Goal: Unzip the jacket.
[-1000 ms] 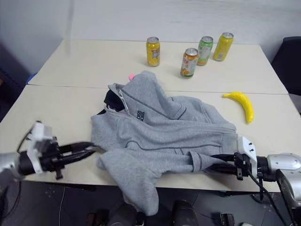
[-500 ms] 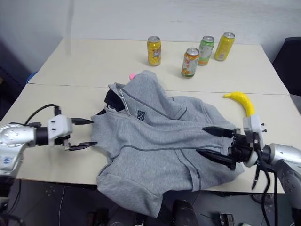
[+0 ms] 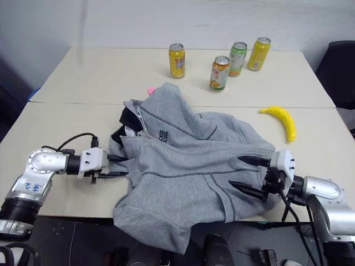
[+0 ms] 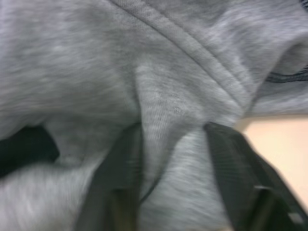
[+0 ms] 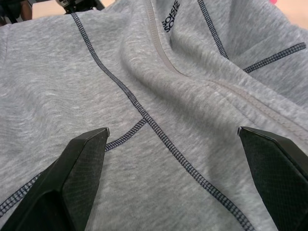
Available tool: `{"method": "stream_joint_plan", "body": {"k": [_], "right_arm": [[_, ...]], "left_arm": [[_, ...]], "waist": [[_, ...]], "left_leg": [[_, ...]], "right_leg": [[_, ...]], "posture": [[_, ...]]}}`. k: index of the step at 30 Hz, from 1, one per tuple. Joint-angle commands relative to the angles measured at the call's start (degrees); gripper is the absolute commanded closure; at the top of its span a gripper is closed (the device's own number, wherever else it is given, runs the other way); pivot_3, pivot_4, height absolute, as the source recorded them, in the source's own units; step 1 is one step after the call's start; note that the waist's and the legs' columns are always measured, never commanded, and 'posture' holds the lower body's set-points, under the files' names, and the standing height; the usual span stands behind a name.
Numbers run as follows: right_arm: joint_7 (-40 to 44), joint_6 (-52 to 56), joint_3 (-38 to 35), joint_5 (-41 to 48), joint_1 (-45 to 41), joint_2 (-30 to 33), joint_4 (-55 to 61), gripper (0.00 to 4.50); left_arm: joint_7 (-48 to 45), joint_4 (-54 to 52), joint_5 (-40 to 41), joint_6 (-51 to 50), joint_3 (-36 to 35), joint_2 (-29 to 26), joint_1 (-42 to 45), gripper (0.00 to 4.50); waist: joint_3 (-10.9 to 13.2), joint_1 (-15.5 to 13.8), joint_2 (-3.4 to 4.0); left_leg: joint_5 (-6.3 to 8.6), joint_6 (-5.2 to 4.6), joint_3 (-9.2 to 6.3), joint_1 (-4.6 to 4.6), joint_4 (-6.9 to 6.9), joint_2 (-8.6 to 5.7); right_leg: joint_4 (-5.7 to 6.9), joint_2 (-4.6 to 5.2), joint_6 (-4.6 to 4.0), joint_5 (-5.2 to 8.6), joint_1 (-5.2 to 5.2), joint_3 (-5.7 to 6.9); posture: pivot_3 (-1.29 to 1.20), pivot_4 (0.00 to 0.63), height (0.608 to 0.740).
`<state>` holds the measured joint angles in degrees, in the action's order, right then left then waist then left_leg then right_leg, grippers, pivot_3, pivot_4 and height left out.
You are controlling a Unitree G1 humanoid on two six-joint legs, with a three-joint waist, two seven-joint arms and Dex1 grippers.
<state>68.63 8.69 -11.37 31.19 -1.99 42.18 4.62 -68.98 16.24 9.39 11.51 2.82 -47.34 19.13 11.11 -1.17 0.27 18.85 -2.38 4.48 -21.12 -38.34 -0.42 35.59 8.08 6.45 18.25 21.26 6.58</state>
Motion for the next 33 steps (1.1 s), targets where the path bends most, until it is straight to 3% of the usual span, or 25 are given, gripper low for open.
{"method": "stream_joint_plan", "body": {"k": [1,4,12,14,18,20,21,25,28,33], "right_arm": [[-1.1,-0.2,0.0,0.2,-1.4,-0.6,2.4,0.00],[-1.5,0.8,0.9,0.7,-2.4,-1.0,3.7,0.00],[-0.8,3.4,3.3,2.4,-5.1,-1.7,6.7,0.00],[-0.3,4.0,3.8,2.4,-5.6,-1.3,7.1,0.00],[-0.3,4.8,4.2,2.5,-6.5,-1.7,7.2,0.00],[-0.1,5.0,4.6,2.8,-6.9,-1.9,7.4,0.00],[0.0,5.1,4.6,3.0,-7.0,-2.1,7.4,0.00],[-0.4,6.5,4.5,3.8,-7.7,-2.0,8.0,0.00],[-1.6,7.5,3.3,4.9,-8.6,-2.4,8.7,0.00],[-6.4,3.5,0.6,4.8,-11.7,-5.7,10.0,0.00]], "left_arm": [[-7.9,-6.8,5.1,-13.4,1.7,-5.1,-12.2,3.78],[-7.7,-13.6,9.7,-18.3,-2.1,-8.1,-20.8,4.47],[-6.3,-33.4,22.9,-34.1,-21.2,-12.6,-44.5,4.47],[-4.7,-37.5,25.3,-37.3,-26.4,-11.4,-49.2,4.47],[3.9,-39.4,32.9,-42.5,-34.3,-3.8,-47.8,4.47],[7.4,-37.4,39.5,-49.4,-38.9,-3.2,-45.1,4.47],[8.4,-36.7,41.8,-51.9,-40.6,-3.2,-44.2,3.99],[9.0,-29.8,54.3,-64.4,-49.0,-6.1,-40.2,2.85],[12.4,-22.1,58.0,-68.3,-51.8,-7.6,-33.6,1.96],[21.3,-13.7,51.7,-64.7,-46.1,-8.6,-17.0,0.44]], "waist": [[-0.1,0.9,0.07],[-0.3,2.2,0.44],[-0.2,3.0,0.27],[-0.1,2.7,0.22],[-0.1,1.5,0.25],[-0.1,1.0,0.20],[-0.1,0.9,0.19],[-0.1,1.2,0.18],[-0.1,1.3,0.20],[-0.1,1.2,0.15]], "left_leg": [[0.02,0.04,-0.02,0.00,0.04,0.02],[0.17,0.08,0.02,0.18,0.25,0.03],[0.24,0.15,0.00,0.16,0.25,0.12],[0.26,0.16,-0.03,0.10,0.22,0.12],[0.33,0.11,-0.12,0.02,0.16,0.08],[0.35,0.14,-0.20,0.01,0.15,0.08],[0.35,0.16,-0.25,-0.02,0.15,0.08],[0.32,0.19,-0.34,-0.05,0.14,0.08],[0.32,0.19,-0.34,-0.06,0.15,0.08],[0.30,0.22,-0.33,-0.06,0.13,0.07]], "right_leg": [[-0.04,-0.01,0.00,0.00,0.02,-0.03],[-0.08,-0.04,-0.01,0.01,0.04,0.00],[-0.14,-0.12,-0.05,0.03,0.19,0.00],[-0.16,-0.09,-0.06,0.03,0.22,-0.02],[-0.47,0.02,-0.09,0.02,0.21,-0.01],[-0.46,0.00,-0.17,-0.02,0.21,0.04],[-0.46,0.00,-0.21,-0.04,0.21,0.08],[-0.47,-0.01,-0.26,-0.08,0.21,0.15],[-0.46,-0.04,-0.27,-0.07,0.21,0.17],[-0.18,-0.10,-0.27,-0.07,0.22,0.20]], "posture": [[0.00,0.150,0.740],[0.00,0.150,0.740],[0.00,0.150,0.740],[0.00,0.150,0.740],[0.00,0.150,0.740],[0.00,0.150,0.740],[0.00,0.150,0.740],[0.00,0.150,0.740],[0.00,0.150,0.740],[0.00,0.150,0.740]]}}
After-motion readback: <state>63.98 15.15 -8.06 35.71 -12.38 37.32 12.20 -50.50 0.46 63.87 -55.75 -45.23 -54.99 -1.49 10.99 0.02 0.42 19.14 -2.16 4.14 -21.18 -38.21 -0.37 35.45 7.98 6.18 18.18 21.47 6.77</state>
